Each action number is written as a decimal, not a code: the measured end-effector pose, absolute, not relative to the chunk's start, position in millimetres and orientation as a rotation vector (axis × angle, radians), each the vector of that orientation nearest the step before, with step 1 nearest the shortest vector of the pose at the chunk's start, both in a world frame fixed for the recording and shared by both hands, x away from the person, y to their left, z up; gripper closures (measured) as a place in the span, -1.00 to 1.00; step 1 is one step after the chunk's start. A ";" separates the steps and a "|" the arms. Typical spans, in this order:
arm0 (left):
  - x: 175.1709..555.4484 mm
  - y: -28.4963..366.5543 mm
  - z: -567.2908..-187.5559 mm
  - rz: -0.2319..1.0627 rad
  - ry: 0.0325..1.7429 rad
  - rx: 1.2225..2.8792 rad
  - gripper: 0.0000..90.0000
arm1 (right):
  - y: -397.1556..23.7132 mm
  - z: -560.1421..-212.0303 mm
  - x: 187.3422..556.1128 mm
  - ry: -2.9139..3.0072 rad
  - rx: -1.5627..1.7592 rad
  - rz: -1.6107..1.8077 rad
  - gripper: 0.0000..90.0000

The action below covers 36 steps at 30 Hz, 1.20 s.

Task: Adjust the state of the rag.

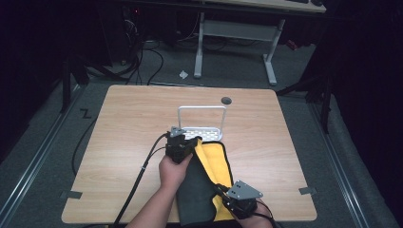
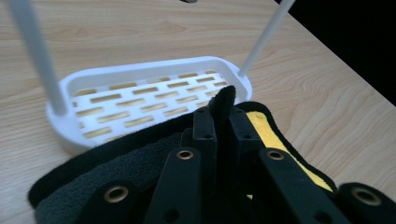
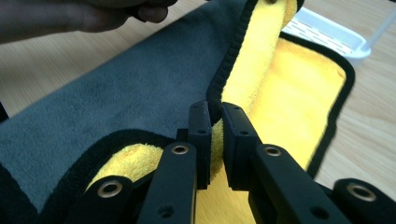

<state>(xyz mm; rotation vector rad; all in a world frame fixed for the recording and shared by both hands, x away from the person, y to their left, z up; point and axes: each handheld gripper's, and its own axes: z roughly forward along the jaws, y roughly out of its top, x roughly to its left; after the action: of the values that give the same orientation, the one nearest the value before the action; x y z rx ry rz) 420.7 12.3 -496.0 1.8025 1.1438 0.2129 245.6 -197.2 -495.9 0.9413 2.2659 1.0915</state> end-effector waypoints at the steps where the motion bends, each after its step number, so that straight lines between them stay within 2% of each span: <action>1: 420.9 8.5 -496.2 0.213 1.142 1.807 0.85 | -199.5 -496.6 244.7 2.264 0.946 1.087 0.85; 14: 423.7 -19.5 -498.0 0.156 1.105 1.823 0.80 | -230.0 -502.2 236.3 2.250 1.047 1.062 0.82; 18: 424.1 -28.6 -499.1 0.130 1.083 1.820 0.65 | -234.8 -504.4 237.7 2.236 1.073 1.068 0.68; 20: 423.0 -32.0 -499.3 0.114 1.052 1.807 0.46 | -237.0 -503.4 239.3 2.206 1.093 1.078 0.55; 23: 421.2 -34.2 -499.6 0.087 1.031 1.790 0.17 | -242.0 -502.6 242.0 2.184 1.126 1.095 0.52; 26: 419.3 -34.6 -499.4 0.078 1.007 1.792 0.06 | -245.3 -502.4 243.6 2.167 1.141 1.097 0.52; 36: 408.5 -20.0 -499.6 0.108 0.990 1.804 0.09 | -240.9 -507.5 246.2 2.190 1.131 1.077 0.52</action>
<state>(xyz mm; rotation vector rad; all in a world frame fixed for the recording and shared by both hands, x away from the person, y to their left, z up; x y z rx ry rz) 408.5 -20.0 -499.6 1.8043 0.9896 0.1084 246.2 -240.9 -507.5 1.1308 2.1895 1.0771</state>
